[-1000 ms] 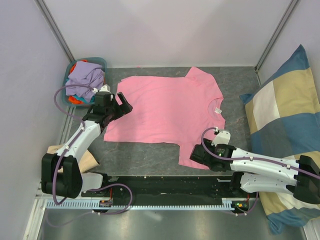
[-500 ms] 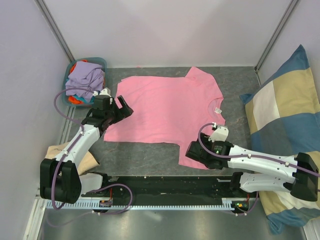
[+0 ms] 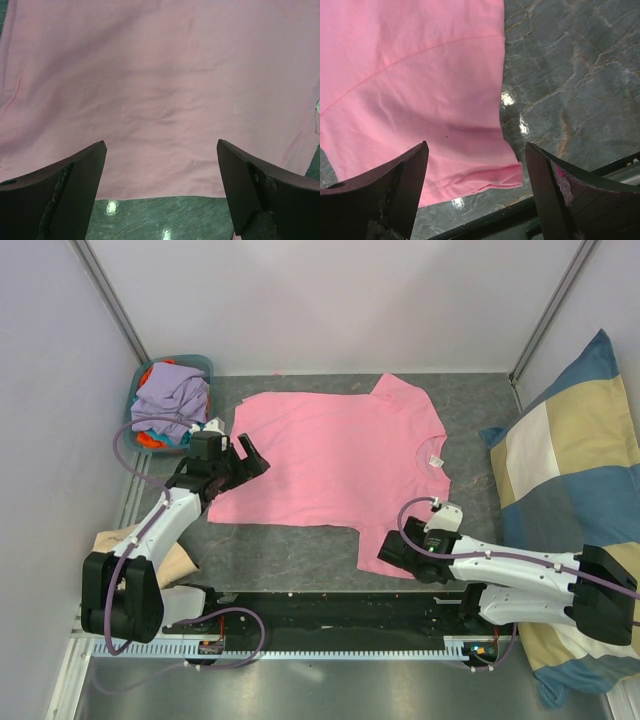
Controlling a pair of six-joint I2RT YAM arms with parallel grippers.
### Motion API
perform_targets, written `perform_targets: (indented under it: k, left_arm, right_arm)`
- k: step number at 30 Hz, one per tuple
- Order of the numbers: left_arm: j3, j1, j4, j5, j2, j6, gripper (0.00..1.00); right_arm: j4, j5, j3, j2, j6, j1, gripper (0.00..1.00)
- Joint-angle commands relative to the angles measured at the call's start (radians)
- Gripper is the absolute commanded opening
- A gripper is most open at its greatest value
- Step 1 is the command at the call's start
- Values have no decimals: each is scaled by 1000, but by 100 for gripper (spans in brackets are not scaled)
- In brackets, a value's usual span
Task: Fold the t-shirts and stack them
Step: Flatten the tshirt out
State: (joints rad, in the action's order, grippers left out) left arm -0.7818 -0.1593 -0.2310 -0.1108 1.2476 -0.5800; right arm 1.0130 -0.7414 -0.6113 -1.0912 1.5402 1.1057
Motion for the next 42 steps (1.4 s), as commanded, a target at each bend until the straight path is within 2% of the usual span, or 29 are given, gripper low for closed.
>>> perform_targets:
  k: [1,12,20,29,42]
  left_arm:
    - [3,-8,30,-24,1,23,100]
    - [9,-9,35,-38,7,17,100]
    - [10,-14,39,-53,18,12,100]
    - [18,-16,42,-63,16,8,100]
    - [26,-19,45,-69,16,5,100]
  right_arm:
    - [-97,34,37,-35,32,-3,87]
    - [-122,51,100,-18,106,2,86]
    - [-113,45,124,-18,210,49,81]
    - [-53,48,84,-75,327,150,77]
    - [-22,62,33,-157,448,302,76]
